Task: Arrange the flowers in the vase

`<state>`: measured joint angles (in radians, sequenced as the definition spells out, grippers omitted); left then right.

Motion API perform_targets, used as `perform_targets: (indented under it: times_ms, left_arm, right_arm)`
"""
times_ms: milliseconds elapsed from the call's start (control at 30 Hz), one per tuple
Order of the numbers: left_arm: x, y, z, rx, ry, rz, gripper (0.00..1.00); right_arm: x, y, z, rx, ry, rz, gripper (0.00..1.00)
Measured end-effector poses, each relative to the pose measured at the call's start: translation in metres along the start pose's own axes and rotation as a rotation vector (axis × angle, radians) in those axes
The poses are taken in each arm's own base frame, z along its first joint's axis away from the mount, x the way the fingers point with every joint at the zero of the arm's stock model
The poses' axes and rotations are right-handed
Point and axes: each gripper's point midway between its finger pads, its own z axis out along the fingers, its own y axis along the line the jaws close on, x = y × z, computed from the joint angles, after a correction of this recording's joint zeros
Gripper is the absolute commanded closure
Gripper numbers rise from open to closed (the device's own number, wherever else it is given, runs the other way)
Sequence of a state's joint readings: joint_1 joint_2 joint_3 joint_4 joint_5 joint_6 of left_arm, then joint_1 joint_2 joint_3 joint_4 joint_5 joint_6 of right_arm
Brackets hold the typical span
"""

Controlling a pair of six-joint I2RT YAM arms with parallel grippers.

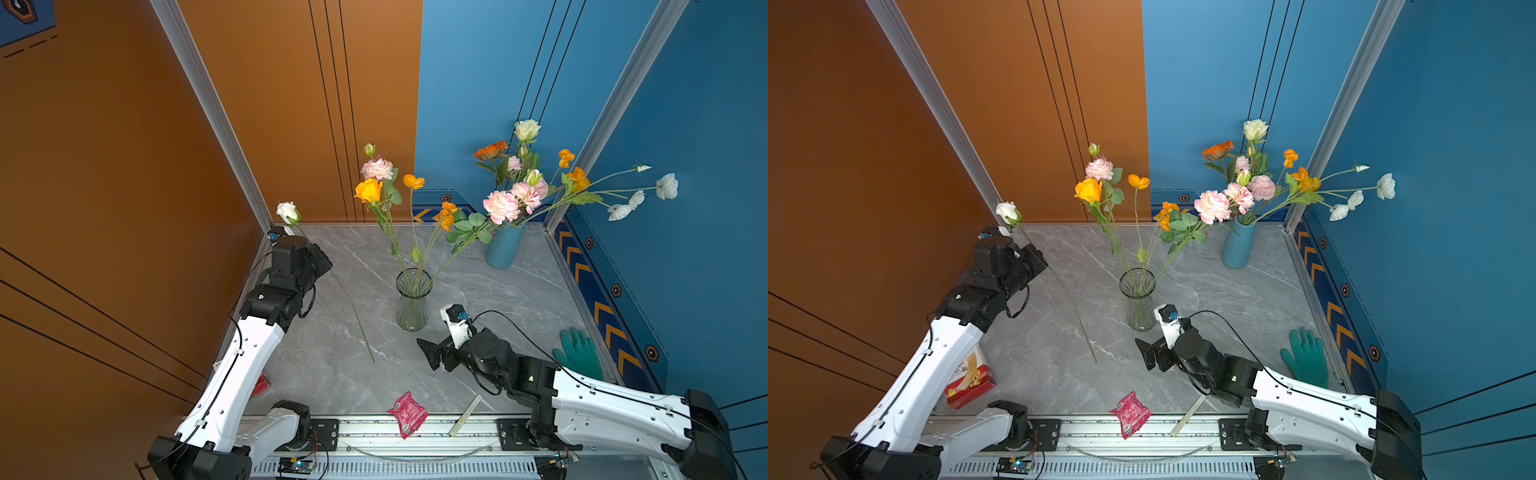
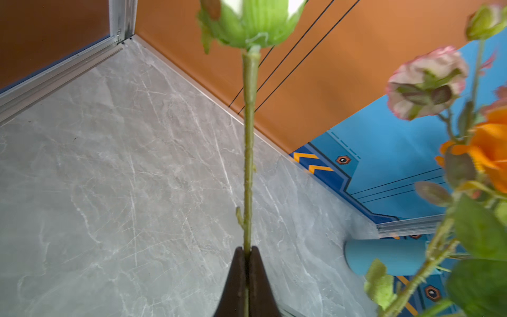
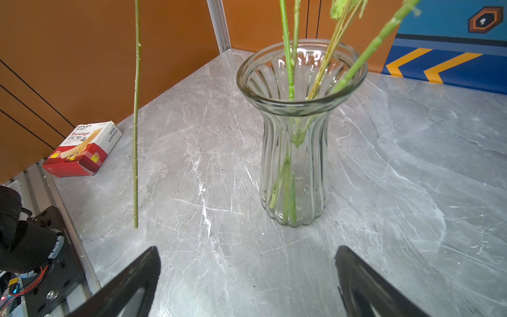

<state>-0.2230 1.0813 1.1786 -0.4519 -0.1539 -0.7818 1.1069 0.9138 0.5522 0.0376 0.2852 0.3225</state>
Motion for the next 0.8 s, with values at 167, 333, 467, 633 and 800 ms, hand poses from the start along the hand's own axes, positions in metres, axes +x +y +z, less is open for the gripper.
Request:
perform_targets:
  times_ms: [167, 333, 467, 633, 800]
  left_arm:
    - [-0.011, -0.039, -0.022, 0.123, -0.031, 0.004, 1.0]
    - [-0.014, -0.089, -0.053, 0.282, -0.084, 0.069, 1.0]
    - [-0.026, -0.117, -0.073, 0.378, -0.177, 0.088, 1.0]
    - [-0.05, -0.135, -0.091, 0.443, -0.305, 0.059, 1.0]
    - [-0.067, -0.144, -0.104, 0.482, -0.39, 0.024, 1.0]
  right_arm:
    - [-0.002, 0.001, 0.0, -0.002, -0.003, -0.006, 0.0]
    - [-0.003, 0.008, -0.002, -0.039, -0.004, -0.017, 0.0]
    - [-0.014, 0.017, -0.004, -0.08, -0.026, -0.029, 0.0]
    - [-0.04, 0.03, -0.01, -0.126, -0.086, -0.042, 0.0]
    - [-0.047, 0.034, -0.012, -0.138, -0.106, -0.054, 0.0]
